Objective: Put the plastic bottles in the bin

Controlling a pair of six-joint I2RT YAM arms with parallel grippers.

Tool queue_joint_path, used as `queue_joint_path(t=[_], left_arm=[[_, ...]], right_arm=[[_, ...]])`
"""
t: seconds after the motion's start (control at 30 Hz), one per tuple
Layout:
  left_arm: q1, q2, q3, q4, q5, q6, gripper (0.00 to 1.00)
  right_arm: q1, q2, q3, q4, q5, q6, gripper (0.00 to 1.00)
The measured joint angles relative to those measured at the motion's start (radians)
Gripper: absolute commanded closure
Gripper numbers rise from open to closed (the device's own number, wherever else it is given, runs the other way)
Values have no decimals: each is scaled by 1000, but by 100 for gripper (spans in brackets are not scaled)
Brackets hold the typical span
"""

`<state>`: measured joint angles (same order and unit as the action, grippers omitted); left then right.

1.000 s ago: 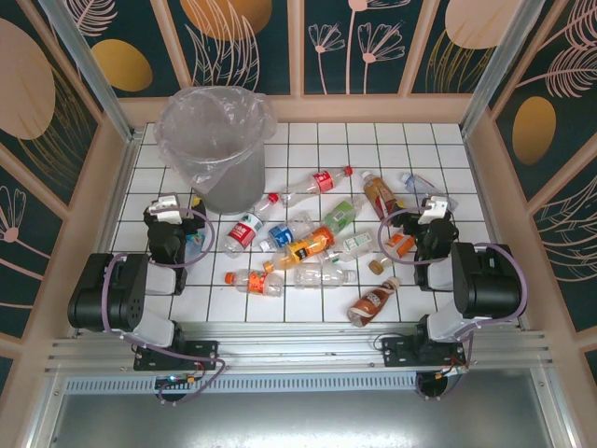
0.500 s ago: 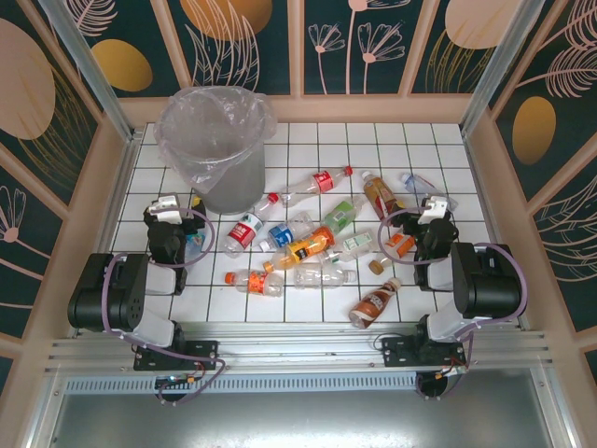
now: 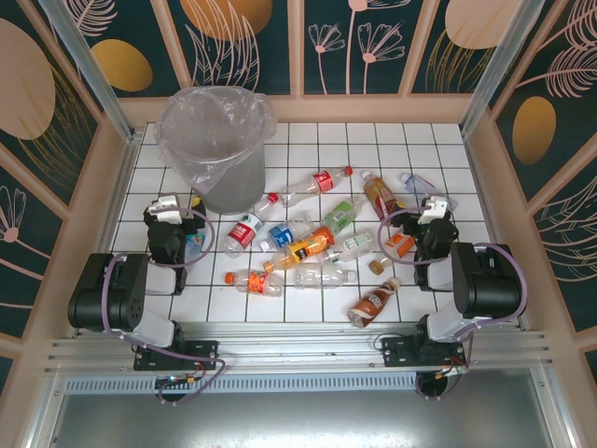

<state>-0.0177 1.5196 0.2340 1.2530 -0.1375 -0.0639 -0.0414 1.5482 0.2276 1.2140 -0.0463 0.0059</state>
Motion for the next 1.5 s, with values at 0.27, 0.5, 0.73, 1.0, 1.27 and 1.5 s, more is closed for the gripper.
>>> queue_joint_path(t=[0.27, 0.5, 0.73, 1.0, 1.27, 1.5], left_arm=[[0, -28, -61, 46, -9, -7, 2], [0, -122, -67, 7, -9, -8, 2], [0, -398, -34, -219, -13, -38, 2], [-43, -687, 24, -514, -1, -145, 2], [-144, -758, 77, -774, 35, -327, 2], [-153, -794, 97, -933, 181, -478, 2]], right_arm=[[0, -1, -1, 3, 7, 3, 1], [6, -43, -6, -6, 40, 4, 1], [42, -240, 1, -153, 107, 3, 1], [116, -526, 94, -508, 205, 74, 1], [204, -667, 235, -909, 266, 246, 1], [223, -801, 258, -1196, 247, 393, 1]])
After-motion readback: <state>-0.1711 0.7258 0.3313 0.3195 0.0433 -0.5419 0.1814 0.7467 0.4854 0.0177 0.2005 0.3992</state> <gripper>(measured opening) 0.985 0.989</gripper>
